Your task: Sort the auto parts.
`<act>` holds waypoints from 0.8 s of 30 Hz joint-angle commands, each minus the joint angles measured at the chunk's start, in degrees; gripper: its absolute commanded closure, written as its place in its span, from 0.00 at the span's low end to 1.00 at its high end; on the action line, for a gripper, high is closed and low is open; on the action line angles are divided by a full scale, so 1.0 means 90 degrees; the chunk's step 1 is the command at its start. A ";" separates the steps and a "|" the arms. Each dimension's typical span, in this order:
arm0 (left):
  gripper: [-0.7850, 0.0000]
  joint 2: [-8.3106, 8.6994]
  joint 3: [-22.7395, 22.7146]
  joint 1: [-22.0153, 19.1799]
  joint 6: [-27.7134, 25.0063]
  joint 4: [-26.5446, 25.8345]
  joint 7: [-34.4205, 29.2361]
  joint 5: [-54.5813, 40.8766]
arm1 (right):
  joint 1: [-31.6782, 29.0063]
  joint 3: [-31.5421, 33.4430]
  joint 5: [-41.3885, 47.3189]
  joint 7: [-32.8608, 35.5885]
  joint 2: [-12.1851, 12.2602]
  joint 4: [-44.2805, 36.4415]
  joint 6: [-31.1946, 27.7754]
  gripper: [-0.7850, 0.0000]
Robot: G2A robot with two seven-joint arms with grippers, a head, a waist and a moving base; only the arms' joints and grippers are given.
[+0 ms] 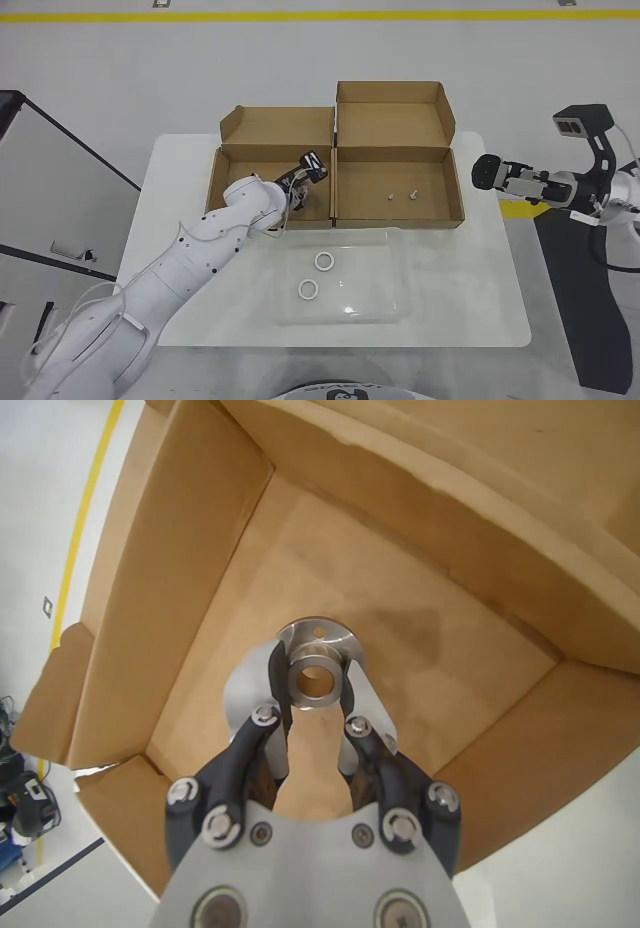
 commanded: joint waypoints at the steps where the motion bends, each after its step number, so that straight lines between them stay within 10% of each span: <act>1: 1.00 -0.0035 0.0005 0.0000 -0.0008 0.0043 0.0012 -0.0036 | 0.0000 0.0000 -0.0001 0.0000 0.0000 0.0000 0.0000 0.00; 11: 1.00 -0.0145 -0.0023 0.0000 -0.0110 0.0134 -0.0074 0.0048 | 0.0000 0.0000 -0.0001 0.0000 0.0000 0.0000 0.0000 0.00; 13: 0.68 -0.0160 -0.0023 0.0003 -0.0199 0.0148 -0.0096 0.0078 | 0.0000 0.0000 -0.0001 0.0000 0.0000 0.0000 0.0000 0.00; 18: 0.23 -0.0185 -0.0080 0.0018 -0.0287 0.0161 -0.0097 0.0160 | 0.0000 0.0000 -0.0001 0.0000 0.0000 0.0000 0.0000 0.00; 24: 0.22 -0.0175 -0.0239 0.0073 -0.0337 0.0054 -0.0121 0.0289 | 0.0000 0.0000 -0.0001 0.0000 0.0000 0.0000 0.0000 0.00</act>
